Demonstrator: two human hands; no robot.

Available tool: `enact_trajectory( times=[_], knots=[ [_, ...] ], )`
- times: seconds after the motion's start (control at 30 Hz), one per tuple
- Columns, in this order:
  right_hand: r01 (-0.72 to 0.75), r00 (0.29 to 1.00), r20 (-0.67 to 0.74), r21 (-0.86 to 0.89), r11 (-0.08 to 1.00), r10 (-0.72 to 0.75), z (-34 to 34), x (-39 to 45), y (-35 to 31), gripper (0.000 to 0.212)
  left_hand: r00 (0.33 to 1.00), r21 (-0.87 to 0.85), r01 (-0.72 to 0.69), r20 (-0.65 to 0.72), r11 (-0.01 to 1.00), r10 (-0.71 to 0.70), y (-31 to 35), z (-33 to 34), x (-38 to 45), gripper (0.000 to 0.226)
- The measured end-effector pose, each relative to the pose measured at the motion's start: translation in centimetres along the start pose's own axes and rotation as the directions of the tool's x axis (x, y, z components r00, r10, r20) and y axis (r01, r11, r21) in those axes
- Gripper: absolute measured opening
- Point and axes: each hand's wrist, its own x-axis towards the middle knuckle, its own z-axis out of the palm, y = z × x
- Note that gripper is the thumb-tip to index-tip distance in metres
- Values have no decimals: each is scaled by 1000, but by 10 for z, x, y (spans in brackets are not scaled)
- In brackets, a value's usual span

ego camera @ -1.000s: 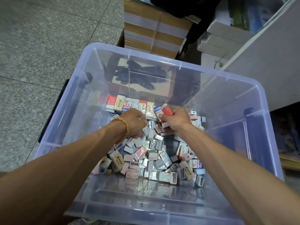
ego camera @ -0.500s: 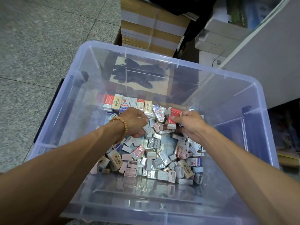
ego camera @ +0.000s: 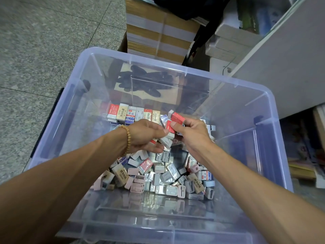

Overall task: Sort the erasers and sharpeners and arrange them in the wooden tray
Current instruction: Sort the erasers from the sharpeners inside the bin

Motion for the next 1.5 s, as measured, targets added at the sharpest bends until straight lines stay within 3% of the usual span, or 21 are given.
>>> enact_trajectory(
  times=[0.1,0.23,0.37,0.53,0.73,0.97,1.2,1.4,1.5],
  knots=[
    [-137,991,-6,-52,989,137,-13,-2,-1,7,1000,59,4,-30,998,-3,0,-4,2,25],
    [-255,967,-16,-69,964,255,-34,-6,2,16,996,122,2,-86,992,8,0,-10,2,30],
    [-209,978,-68,-332,920,198,-39,2,4,31,992,174,-4,-123,985,26,-2,-11,0,26],
    [-144,987,-117,-324,935,112,-32,20,-1,9,979,203,-43,-184,978,81,2,-14,-8,20],
    [-107,989,-136,-453,885,50,-23,44,4,22,958,237,-60,-259,970,123,6,-20,-15,16],
    [-42,975,-212,-478,877,-68,-9,52,13,30,949,259,-64,-284,964,139,3,-22,-15,18],
    [-33,989,-147,-418,908,-32,-19,49,17,24,952,284,-46,-277,958,128,2,-20,-11,22],
    [-31,974,-219,-396,918,-61,1,57,20,14,956,285,-44,-267,958,123,2,-20,-9,25],
    [-16,971,-223,-420,907,-86,4,59,25,22,956,282,-44,-267,958,122,2,-21,-8,27]
  ],
)
